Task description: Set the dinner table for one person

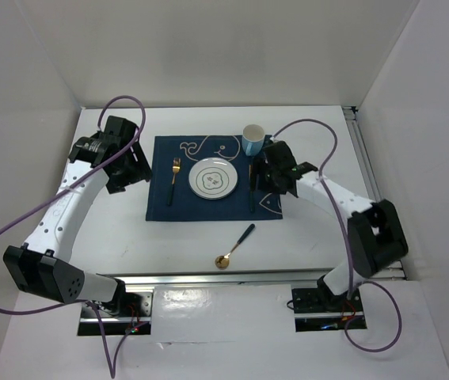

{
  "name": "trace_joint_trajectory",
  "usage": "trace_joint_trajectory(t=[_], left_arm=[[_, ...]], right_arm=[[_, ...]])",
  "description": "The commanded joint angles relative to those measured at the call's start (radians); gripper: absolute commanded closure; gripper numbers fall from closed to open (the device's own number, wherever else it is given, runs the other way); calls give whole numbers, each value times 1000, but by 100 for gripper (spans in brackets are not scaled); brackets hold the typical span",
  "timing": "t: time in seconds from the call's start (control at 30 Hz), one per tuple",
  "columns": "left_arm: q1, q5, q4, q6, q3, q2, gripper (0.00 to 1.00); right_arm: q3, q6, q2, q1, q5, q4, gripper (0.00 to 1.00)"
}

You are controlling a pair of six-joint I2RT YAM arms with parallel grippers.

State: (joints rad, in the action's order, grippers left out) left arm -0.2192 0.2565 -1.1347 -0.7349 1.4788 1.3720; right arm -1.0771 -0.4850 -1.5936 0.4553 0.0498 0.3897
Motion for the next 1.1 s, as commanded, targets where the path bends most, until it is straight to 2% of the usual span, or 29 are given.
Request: trace_joint_trajectory(t=[0.0,0.07,0.1,0.2,0.23,0.33,0.6,0.8,1.0,1.07], left_arm=[[4,7,21,15,0,-1,18],[4,7,21,15,0,-1,18],[4,7,21,15,0,-1,18],[4,-2,32,25,0,9,18],[4,-2,32,25,0,9,18],[4,-11,41,16,-9,9,18],[4,-30,52,15,-18,9,18],[4,-8,43,15,-18,-10,18],[4,-8,43,15,-28,-21,18],[4,-8,43,15,-28,-21,18]], right_arm=[[91,71,163,22,-45,80,20],[149,92,207,33,-134,101,18],[167,108,224,43,-233,101,18],[239,94,265,109,-330,121,15],[259,94,279,138,-419,104,13],[339,62,279,189,-534,16,8],[373,51,69,286,-614,-181,8],[266,60,-109,342,-665,-258,8],[131,49,-195,367,-556,-310,7],[82,60,-204,367,-565,-310,7]])
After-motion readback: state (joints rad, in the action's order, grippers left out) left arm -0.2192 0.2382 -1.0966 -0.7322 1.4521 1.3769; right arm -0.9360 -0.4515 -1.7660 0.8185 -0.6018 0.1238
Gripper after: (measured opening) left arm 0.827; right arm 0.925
